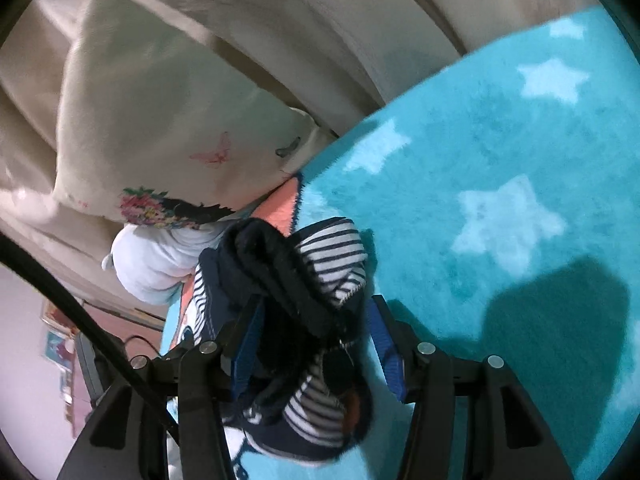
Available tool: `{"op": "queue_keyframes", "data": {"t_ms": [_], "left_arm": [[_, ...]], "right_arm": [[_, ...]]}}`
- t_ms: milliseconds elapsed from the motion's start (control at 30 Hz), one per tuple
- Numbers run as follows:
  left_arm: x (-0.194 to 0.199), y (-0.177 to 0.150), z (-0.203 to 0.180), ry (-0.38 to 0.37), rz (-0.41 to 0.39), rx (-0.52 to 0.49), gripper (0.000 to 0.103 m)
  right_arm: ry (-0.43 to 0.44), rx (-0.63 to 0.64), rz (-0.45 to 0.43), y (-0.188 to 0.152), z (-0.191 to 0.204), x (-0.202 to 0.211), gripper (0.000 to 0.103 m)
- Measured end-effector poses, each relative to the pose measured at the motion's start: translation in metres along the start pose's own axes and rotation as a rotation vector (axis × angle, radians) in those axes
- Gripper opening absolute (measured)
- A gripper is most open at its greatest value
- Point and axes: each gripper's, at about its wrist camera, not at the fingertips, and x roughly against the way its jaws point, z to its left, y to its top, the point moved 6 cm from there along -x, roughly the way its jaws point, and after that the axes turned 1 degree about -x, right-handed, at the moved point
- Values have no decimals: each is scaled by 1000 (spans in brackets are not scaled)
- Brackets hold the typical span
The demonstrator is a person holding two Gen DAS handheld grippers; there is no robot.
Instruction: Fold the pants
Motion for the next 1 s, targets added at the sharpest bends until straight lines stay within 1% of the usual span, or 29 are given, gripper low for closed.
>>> {"op": "queue_keyframes", "data": {"t_ms": [33,67,100,167,200,233,267,333,367,400,467,533,633,700,800,867,900,967,1000], "left_arm": [[-4,0,-5,-19,10,-7,70],[-6,0,-9,-32,16,-15,70],[-12,-1,-15,-55,33,-24,70],[-23,-4,-25,-84,69,-34,70],[-27,-7,-31,-88,71,-44,70],[-28,-8,-37,-85,62,-64,67],[-29,-10,-42,-86,67,-89,51],[-28,-12,-48,-73,72,-122,38],[-25,-11,-50,-70,66,-126,35],[-21,-11,-51,-73,62,-122,34],[-12,-8,-50,-83,54,-104,33],[2,-3,-48,-78,25,-104,33],[26,4,-46,-34,-34,-131,33],[37,9,-41,5,-72,-144,33],[41,13,-28,46,-88,-130,33],[37,14,-20,89,-93,-120,35],[35,13,-13,133,-90,-123,36],[34,4,0,218,-71,-136,38],[36,2,1,206,-65,-137,38]], "right_arm": [[18,-15,11,1,0,-5,58],[30,-24,21,1,1,-9,62],[37,-29,27,1,2,-12,63],[52,-23,18,2,5,-18,63],[56,-16,19,2,8,-20,63],[59,-10,22,2,10,-22,59],[68,-3,19,1,13,-23,51],[78,15,14,-1,19,-21,43],[83,21,10,-1,22,-20,40],[91,25,8,-1,24,-17,39],[108,33,2,-2,32,-13,38],[134,52,3,-3,47,-11,38],[159,98,12,-6,67,-12,38],[160,129,19,-8,81,-18,38],[154,149,28,-10,89,-32,38],[122,175,26,-12,91,-44,38],[92,196,25,-14,91,-50,39],[-9,227,34,-17,86,-59,43],[-29,223,33,-18,84,-59,43]]}}
